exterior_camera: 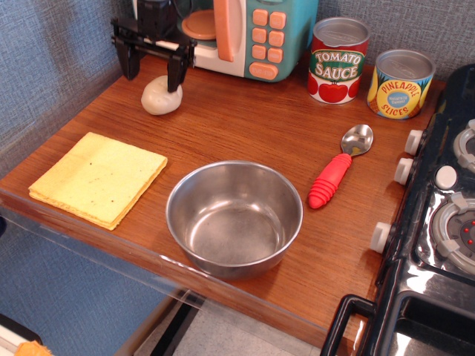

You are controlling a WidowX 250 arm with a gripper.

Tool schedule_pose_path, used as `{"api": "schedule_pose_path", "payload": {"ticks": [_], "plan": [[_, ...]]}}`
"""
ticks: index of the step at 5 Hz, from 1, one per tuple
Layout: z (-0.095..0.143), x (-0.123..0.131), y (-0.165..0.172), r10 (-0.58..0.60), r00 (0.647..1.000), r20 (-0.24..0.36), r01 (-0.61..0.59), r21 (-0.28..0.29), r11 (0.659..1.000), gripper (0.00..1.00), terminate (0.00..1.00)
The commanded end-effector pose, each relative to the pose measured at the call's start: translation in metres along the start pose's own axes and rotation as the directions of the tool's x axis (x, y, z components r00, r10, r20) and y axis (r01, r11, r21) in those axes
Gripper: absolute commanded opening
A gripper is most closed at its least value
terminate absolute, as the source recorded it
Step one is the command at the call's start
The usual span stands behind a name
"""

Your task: Pick up the potato and place it into the pan

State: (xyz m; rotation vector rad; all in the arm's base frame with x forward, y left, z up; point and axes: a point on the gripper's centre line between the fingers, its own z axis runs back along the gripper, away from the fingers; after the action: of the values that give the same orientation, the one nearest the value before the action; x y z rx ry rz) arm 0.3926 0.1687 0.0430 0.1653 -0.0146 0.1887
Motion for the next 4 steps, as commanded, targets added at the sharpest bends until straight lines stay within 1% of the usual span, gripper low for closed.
{"api": "schedule_pose_path", "payload": {"ticks": [1, 2, 3, 4], "plan": [[-0.011, -0.002, 0.002, 0.008, 1.0, -0.015, -0.007, 0.022, 1.0, 1.0, 0.0], [-0.02, -0.001, 0.001, 0.007, 0.999, -0.032, -0.007, 0.026, 1.0, 1.0, 0.0], [-0.002, -0.002, -0.008, -0.029, 1.0, -0.006, 0.029, 0.027, 0.999, 0.0, 0.0], [0.046, -0.008, -0.019, -0.1, 0.991, 0.093, 0.1, -0.001, 0.995, 0.0, 0.0]]}}
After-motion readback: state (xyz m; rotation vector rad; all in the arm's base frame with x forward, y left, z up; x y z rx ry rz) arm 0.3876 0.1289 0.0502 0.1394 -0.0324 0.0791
